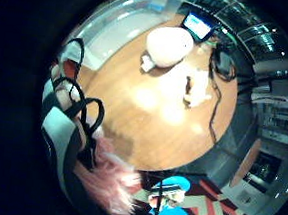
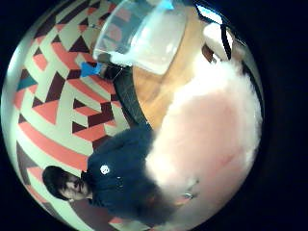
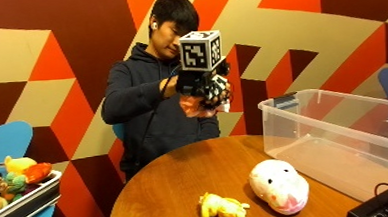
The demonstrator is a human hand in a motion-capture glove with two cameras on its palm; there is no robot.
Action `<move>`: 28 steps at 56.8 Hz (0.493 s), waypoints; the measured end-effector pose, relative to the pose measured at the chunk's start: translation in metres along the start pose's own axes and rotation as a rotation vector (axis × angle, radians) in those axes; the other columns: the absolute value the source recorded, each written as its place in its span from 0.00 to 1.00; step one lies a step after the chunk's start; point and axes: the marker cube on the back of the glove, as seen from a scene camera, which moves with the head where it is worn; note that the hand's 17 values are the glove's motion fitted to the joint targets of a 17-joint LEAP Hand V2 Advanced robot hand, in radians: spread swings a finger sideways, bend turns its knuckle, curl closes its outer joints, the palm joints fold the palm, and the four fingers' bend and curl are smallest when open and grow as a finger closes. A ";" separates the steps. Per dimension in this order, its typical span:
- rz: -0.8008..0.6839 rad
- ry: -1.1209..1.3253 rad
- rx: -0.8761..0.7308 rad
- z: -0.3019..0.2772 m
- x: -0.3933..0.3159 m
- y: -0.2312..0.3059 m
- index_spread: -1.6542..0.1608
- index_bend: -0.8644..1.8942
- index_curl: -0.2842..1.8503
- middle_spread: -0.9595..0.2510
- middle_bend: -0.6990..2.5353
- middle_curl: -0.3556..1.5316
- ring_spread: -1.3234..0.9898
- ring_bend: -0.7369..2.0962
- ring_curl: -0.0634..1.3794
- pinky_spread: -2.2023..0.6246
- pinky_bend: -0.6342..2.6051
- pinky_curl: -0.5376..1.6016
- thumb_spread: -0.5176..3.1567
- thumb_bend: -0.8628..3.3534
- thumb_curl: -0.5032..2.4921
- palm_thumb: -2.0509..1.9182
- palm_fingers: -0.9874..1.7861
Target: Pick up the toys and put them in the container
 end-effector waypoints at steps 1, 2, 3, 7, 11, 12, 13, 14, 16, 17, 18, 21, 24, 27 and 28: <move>-0.005 0.002 0.016 -0.005 -0.002 0.000 0.75 0.56 0.20 0.65 0.53 0.50 0.43 0.70 0.42 0.64 0.50 0.46 0.31 0.30 0.42 0.70 0.75; -0.010 0.004 0.031 -0.011 -0.005 0.001 0.75 0.57 0.20 0.65 0.53 0.50 0.43 0.70 0.42 0.64 0.51 0.46 0.31 0.30 0.42 0.70 0.75; -0.014 0.004 0.046 -0.015 -0.009 0.001 0.75 0.58 0.21 0.65 0.53 0.51 0.43 0.70 0.43 0.64 0.51 0.46 0.30 0.30 0.43 0.70 0.75; -0.034 0.007 0.093 -0.027 -0.025 0.002 0.75 0.59 0.22 0.65 0.54 0.52 0.43 0.71 0.43 0.64 0.51 0.47 0.28 0.31 0.44 0.69 0.74; -0.057 0.005 0.133 -0.038 -0.042 -0.001 0.75 0.61 0.23 0.65 0.54 0.53 0.43 0.71 0.44 0.64 0.51 0.48 0.26 0.31 0.45 0.69 0.74; -0.063 0.005 0.143 -0.040 -0.047 -0.002 0.75 0.61 0.23 0.66 0.54 0.53 0.43 0.71 0.44 0.64 0.51 0.48 0.25 0.31 0.46 0.69 0.73; -0.068 0.004 0.152 -0.041 -0.051 -0.003 0.75 0.61 0.23 0.66 0.54 0.53 0.43 0.71 0.45 0.64 0.51 0.48 0.25 0.31 0.46 0.69 0.73; -0.072 0.003 0.160 -0.043 -0.054 -0.005 0.75 0.62 0.23 0.66 0.54 0.54 0.43 0.72 0.45 0.64 0.51 0.48 0.24 0.31 0.46 0.69 0.73; -0.079 -0.003 0.177 -0.046 -0.062 -0.008 0.75 0.62 0.24 0.66 0.54 0.54 0.43 0.72 0.45 0.64 0.52 0.49 0.23 0.31 0.47 0.69 0.73; -0.083 -0.007 0.187 -0.048 -0.066 -0.010 0.76 0.62 0.24 0.66 0.55 0.54 0.43 0.72 0.45 0.64 0.52 0.49 0.23 0.31 0.47 0.68 0.73; -0.088 -0.011 0.197 -0.049 -0.070 -0.012 0.76 0.62 0.24 0.66 0.55 0.55 0.43 0.72 0.45 0.64 0.52 0.49 0.22 0.32 0.47 0.68 0.73; -0.109 -0.035 0.239 -0.053 -0.081 -0.018 0.76 0.63 0.24 0.65 0.55 0.55 0.43 0.72 0.46 0.64 0.52 0.49 0.21 0.32 0.48 0.68 0.72; -0.123 -0.063 0.308 -0.057 -0.088 -0.027 0.76 0.63 0.25 0.65 0.55 0.56 0.43 0.72 0.46 0.64 0.52 0.50 0.20 0.32 0.49 0.68 0.72; -0.112 -0.078 0.391 -0.060 -0.091 -0.038 0.76 0.64 0.25 0.65 0.55 0.57 0.43 0.73 0.46 0.64 0.53 0.50 0.19 0.32 0.50 0.67 0.72; -0.107 -0.087 0.421 -0.061 -0.092 -0.042 0.76 0.64 0.26 0.65 0.55 0.57 0.43 0.73 0.46 0.64 0.53 0.50 0.18 0.32 0.50 0.67 0.72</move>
